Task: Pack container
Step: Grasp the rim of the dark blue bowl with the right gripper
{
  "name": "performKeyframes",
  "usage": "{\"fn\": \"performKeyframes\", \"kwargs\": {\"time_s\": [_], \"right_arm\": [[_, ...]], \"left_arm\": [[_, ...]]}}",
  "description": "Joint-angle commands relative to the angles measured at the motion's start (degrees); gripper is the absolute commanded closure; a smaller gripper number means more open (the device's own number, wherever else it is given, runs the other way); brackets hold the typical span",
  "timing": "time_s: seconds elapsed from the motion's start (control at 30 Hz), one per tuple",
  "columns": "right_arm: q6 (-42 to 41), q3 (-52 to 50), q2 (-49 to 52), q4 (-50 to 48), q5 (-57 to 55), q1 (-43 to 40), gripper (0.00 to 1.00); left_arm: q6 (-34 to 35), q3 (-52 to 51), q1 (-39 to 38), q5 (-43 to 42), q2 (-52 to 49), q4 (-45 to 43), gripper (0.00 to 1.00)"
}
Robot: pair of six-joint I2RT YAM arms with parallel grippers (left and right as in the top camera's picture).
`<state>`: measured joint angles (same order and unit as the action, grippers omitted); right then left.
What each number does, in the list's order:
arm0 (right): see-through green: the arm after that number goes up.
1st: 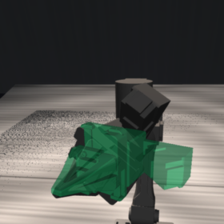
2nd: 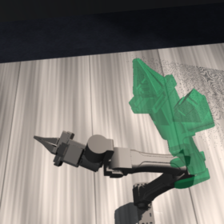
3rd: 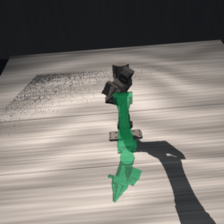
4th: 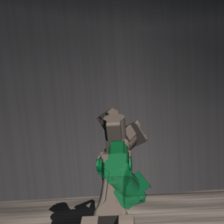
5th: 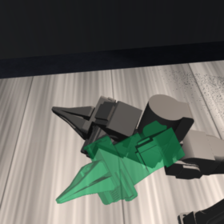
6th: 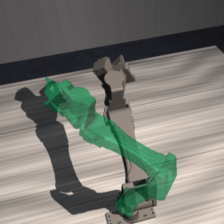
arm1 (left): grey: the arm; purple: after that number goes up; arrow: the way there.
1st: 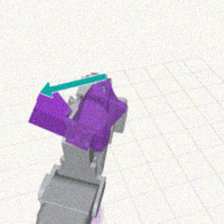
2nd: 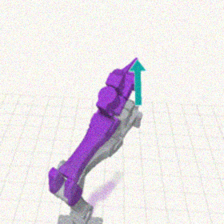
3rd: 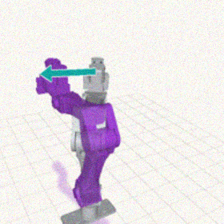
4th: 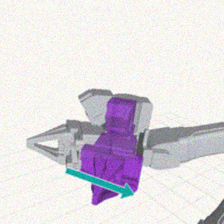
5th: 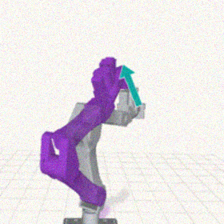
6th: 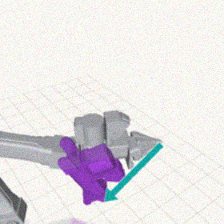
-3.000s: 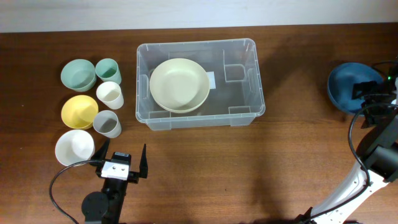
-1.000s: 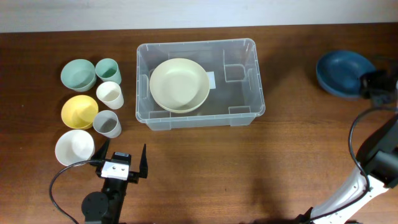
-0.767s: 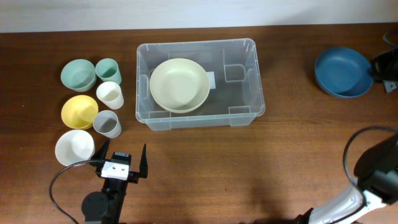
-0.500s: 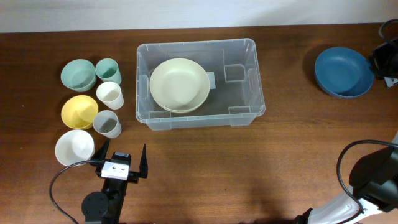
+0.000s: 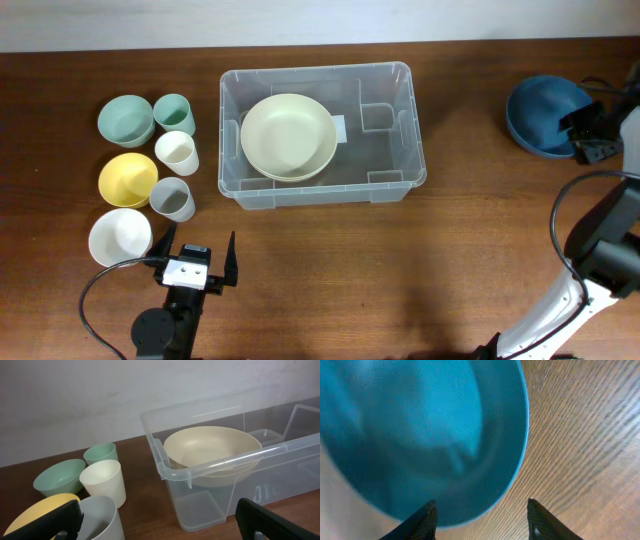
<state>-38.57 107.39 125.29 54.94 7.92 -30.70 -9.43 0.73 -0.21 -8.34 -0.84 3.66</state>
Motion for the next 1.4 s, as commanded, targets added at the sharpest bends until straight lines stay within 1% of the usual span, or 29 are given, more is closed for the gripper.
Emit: {"fn": "performKeyframes", "kwargs": {"time_s": [0.0,0.13,0.23,0.47,0.7,1.03,1.37], "right_arm": [[0.02,-0.11,1.01,-0.79,-1.20,-0.07,0.47],[-0.02,-0.11,1.68,-1.44,-2.45,-0.04,0.43],[-0.02,-0.22,2.16,-1.44,-3.56,-0.07,0.43],[-0.04,-0.37,4.59,-2.10,-3.72,-0.07,0.39],[-0.90,-0.37,7.04,-3.15,-3.91,-0.07,0.39],[-0.87,-1.36,7.30,-5.95,-4.13,0.00,0.38],[-0.87,-1.86,7.37,-6.36,-4.15,0.00,0.39]], "left_arm": [[-0.50,-0.20,0.26,0.24,0.50,0.26,0.00],[-0.50,-0.20,0.28,0.24,0.50,0.26,0.00],[-0.50,-0.20,0.28,0.24,0.50,0.26,0.00],[-0.50,-0.22,0.28,0.24,0.50,0.26,0.00],[-0.50,-0.22,0.28,0.24,0.50,0.26,0.00],[-0.50,-0.20,0.28,0.24,0.50,0.26,0.00],[-0.50,-0.20,0.28,0.24,0.50,0.26,0.00]]}}
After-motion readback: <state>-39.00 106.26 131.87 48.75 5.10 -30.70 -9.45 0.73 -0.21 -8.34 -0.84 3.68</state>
